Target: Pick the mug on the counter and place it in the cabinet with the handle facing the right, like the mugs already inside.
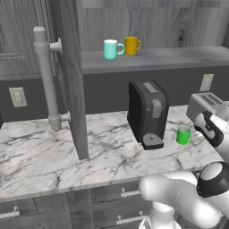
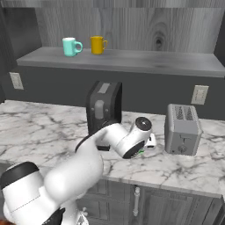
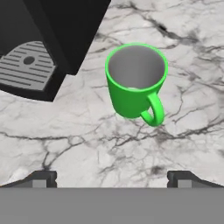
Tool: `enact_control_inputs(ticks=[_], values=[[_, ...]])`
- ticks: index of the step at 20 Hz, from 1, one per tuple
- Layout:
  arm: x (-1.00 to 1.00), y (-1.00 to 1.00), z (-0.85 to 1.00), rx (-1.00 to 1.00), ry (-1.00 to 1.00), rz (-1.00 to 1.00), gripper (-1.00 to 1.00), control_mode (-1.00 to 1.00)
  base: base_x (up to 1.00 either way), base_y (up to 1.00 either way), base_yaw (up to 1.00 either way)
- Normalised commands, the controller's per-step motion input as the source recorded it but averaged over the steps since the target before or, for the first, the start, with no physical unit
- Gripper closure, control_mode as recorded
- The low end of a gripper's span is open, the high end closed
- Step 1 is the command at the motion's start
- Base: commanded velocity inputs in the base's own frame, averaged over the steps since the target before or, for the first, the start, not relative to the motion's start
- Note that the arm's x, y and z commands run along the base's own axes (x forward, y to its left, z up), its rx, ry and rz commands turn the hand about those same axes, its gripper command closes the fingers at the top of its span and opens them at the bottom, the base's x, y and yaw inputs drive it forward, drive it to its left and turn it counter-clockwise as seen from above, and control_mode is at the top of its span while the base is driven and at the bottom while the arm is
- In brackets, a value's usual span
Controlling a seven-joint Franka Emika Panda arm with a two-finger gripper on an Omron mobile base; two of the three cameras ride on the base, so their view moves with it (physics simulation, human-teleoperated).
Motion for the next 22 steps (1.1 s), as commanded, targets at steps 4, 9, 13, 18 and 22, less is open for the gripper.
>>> enact_control_inputs(ticks=[4,9,13,18,22], values=[[0.34,-0.16,-0.11,0.00,0.00,0.08,-1.00,-1.00,0.00,0.00,0.00],[0.33,-0.09,-0.06,0.00,0.00,0.05,-1.00,-1.00,0.00,0.00,0.00],[0.29,-0.06,-0.18,0.00,0.00,0.06,-1.00,-1.00,0.00,0.00,0.00],[0.27,-0.06,-0.28,0.00,0.00,0.06,-1.00,-1.00,0.00,0.00,0.00],[0.22,-0.07,-0.28,0.00,0.00,0.05,-1.00,-1.00,0.00,0.00,0.00]])
